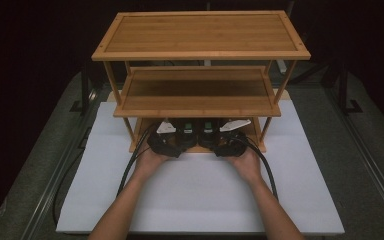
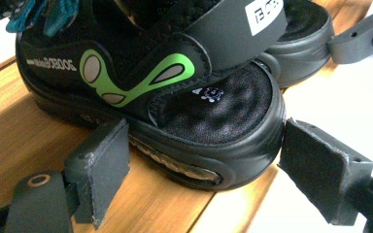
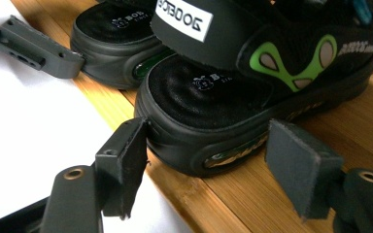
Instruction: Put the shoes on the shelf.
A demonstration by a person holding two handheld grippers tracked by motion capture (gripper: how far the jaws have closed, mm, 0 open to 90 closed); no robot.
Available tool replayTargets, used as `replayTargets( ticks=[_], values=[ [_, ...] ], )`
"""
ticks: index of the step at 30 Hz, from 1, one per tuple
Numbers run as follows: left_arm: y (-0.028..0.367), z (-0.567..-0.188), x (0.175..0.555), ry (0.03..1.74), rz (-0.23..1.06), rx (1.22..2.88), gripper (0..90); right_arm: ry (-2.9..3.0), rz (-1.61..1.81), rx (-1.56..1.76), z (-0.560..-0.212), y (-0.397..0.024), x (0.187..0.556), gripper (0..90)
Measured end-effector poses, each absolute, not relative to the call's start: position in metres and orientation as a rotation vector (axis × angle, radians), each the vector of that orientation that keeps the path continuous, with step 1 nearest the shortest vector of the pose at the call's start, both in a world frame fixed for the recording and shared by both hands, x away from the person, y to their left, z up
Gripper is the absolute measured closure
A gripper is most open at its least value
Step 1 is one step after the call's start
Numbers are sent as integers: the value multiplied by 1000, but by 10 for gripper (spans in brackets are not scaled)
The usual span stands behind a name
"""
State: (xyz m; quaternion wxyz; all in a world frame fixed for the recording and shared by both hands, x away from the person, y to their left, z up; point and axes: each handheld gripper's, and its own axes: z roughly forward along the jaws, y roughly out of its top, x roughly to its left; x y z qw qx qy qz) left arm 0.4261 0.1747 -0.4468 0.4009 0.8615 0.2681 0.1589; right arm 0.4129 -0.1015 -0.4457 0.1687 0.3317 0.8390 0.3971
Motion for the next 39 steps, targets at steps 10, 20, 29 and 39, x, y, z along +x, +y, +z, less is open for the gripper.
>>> replayTargets(
  ticks=[10, 20, 29, 39],
  values=[
    [177, -450, 433, 705, 376, 2165, 184, 2389, 1159, 972, -448, -104, 419, 313],
    [178, -449, 432, 753, 332, 2140, 167, 2363, 1247, 1023, -446, -106, 418, 276],
    [183, -440, 426, 795, 267, 2147, 13, 2368, 1273, 1035, -436, -112, 411, 120],
    [201, -424, 406, 785, 251, 2204, 0, 2366, 1264, 1103, -424, -132, 390, 20]
  ],
)
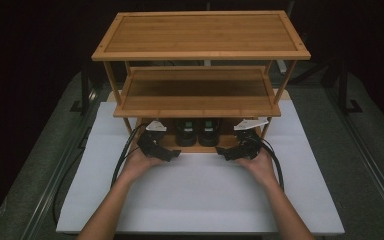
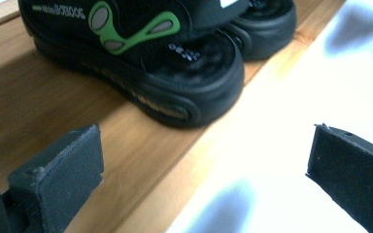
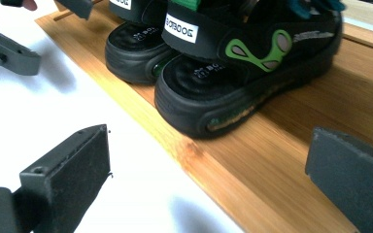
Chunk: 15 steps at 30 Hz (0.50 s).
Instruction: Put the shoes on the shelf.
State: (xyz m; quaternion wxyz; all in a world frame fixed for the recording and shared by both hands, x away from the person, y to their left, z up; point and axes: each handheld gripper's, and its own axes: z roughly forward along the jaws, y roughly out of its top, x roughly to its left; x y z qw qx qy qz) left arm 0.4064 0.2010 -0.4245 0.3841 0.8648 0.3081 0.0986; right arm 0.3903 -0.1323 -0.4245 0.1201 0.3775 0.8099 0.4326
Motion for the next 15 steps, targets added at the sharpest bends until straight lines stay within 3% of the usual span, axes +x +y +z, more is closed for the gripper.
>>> replayTargets(
  ticks=[15],
  values=[
    [236, -408, 360, 768, 287, 2214, 0, 2338, 1275, 1104, -416, -181, 354, 20]
  ],
)
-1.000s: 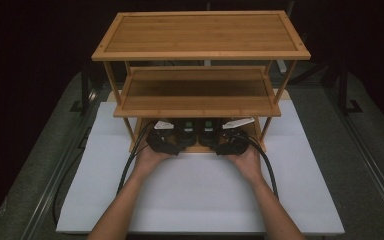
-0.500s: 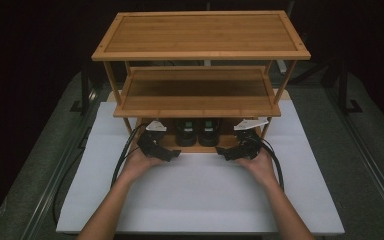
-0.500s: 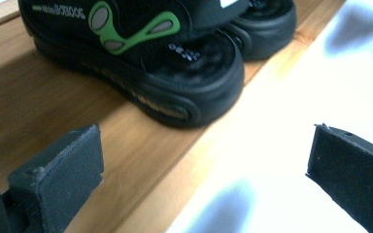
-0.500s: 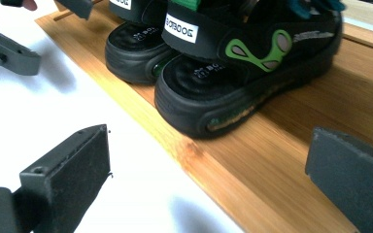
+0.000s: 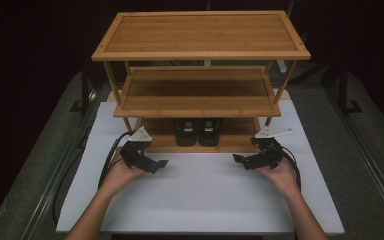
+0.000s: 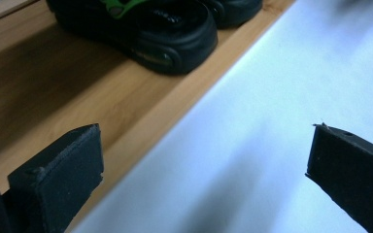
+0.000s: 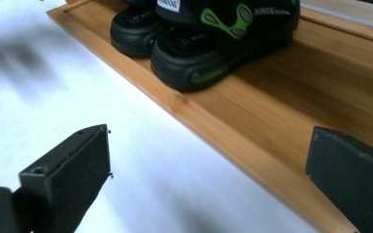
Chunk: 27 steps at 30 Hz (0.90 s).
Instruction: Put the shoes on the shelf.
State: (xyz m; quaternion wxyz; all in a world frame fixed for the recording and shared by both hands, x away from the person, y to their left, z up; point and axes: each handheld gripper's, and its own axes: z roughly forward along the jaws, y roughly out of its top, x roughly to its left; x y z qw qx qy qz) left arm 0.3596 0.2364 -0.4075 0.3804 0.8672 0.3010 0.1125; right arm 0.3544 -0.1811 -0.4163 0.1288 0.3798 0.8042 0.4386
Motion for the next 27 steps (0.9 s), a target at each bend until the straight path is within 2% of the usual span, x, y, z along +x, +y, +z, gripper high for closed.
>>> replayTargets(
  ticks=[27],
  values=[
    [334, -428, 270, 911, 410, 2178, 0, 2290, 1115, 1176, -435, -252, 272, 20]
  ],
)
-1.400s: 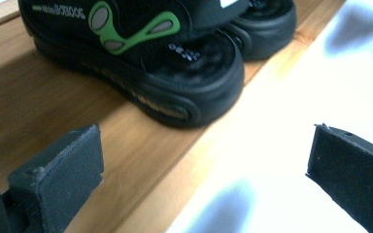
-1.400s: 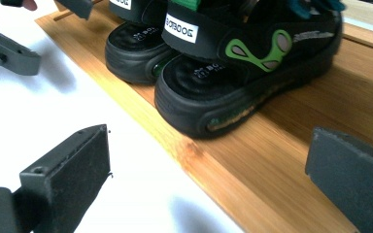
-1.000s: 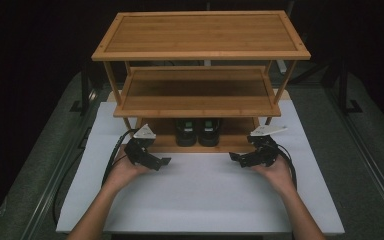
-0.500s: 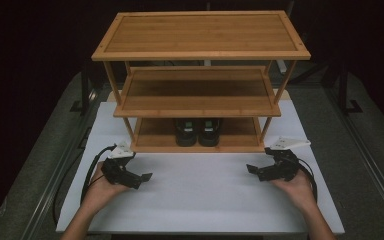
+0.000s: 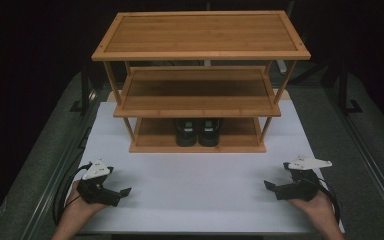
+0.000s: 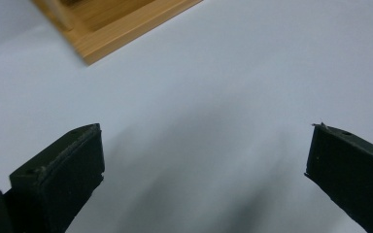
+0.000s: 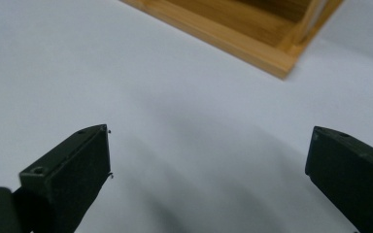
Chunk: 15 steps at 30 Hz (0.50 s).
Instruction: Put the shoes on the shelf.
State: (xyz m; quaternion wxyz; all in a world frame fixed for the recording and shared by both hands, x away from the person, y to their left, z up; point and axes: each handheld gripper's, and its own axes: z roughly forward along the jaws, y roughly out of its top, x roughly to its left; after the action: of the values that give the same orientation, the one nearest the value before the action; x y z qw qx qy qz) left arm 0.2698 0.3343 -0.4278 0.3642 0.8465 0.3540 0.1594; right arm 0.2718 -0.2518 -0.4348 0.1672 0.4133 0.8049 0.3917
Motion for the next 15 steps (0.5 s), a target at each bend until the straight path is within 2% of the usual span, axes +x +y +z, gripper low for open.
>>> replayTargets(
  ticks=[15],
  values=[
    [363, -450, 248, 989, 424, 2198, 0, 2313, 931, 1220, -455, -271, 247, 17]
  ],
)
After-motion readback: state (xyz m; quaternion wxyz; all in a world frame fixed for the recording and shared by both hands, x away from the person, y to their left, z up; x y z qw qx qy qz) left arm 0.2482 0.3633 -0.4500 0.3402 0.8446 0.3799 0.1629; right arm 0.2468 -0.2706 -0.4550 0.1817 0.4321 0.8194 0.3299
